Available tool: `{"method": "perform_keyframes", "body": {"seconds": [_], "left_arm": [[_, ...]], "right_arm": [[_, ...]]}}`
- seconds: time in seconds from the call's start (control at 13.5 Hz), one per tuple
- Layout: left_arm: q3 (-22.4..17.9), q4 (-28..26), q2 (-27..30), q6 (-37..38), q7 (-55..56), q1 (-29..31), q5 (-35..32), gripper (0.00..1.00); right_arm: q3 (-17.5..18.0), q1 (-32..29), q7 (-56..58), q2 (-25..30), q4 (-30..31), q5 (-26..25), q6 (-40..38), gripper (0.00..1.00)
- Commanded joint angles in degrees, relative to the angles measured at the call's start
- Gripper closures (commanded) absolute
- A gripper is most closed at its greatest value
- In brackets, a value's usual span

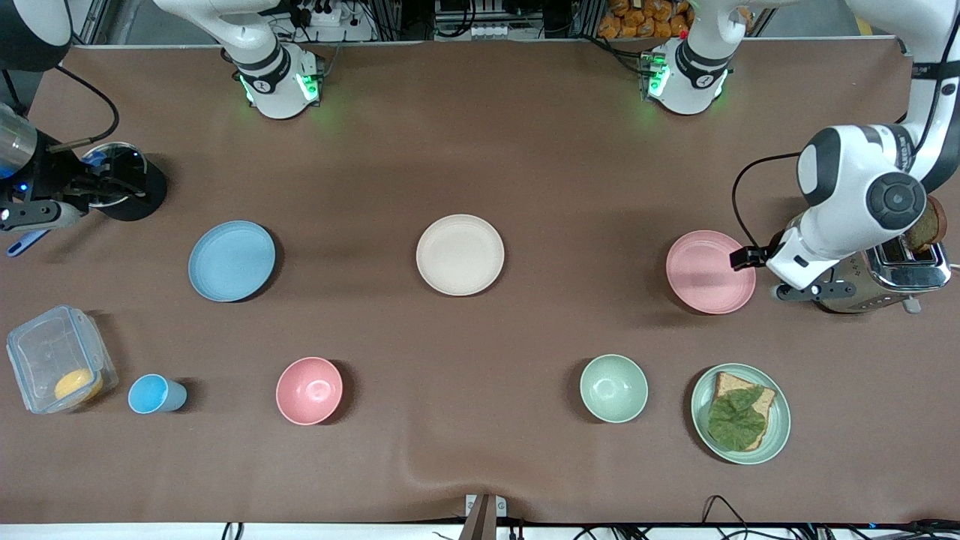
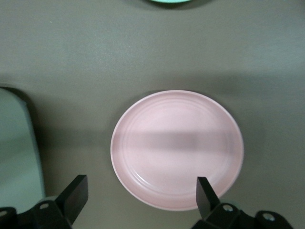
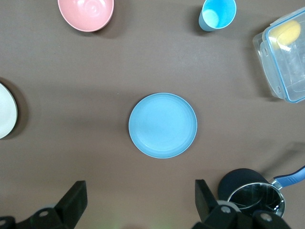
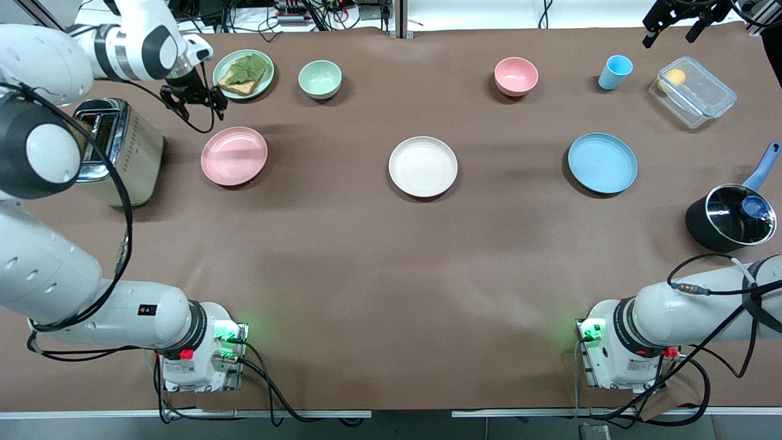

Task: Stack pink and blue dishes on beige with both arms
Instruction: 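Move the left gripper down to the rim of the pink plate, then close the left gripper on the pink plate rim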

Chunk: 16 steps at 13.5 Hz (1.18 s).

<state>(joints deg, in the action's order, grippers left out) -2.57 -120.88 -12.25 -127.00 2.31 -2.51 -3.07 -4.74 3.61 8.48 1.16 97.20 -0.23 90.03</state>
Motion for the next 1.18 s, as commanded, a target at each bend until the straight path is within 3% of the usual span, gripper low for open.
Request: {"method": "perform_keyframes", "body": {"seconds": [0.0, 0.44, 1.04, 1.11], "left_arm": [[0.29, -1.2, -3.11, -3.6, -2.57, 2.59, 0.0, 0.0], [0.29, -1.11, -9.89, -6.5, -2.74, 3.65, 0.08, 0.0], [0.29, -0.76, -11.74, -7.91, -4.68, 5.76, 0.08, 0.0], [0.38, -0.76, -12.0, -7.91, -4.68, 5.76, 0.08, 0.07]], "right_arm": [[-0.45, 0.7, -0.22, 0.42, -0.34, 0.06, -0.73, 0.0], [-0.45, 0.61, -0.22, 0.42, -0.34, 0.06, -0.73, 0.0], [-0.45, 0.61, -0.22, 0.42, -0.34, 0.06, -0.65, 0.0], [-0.45, 0.7, -0.22, 0.42, -0.34, 0.06, -0.65, 0.0]]}}
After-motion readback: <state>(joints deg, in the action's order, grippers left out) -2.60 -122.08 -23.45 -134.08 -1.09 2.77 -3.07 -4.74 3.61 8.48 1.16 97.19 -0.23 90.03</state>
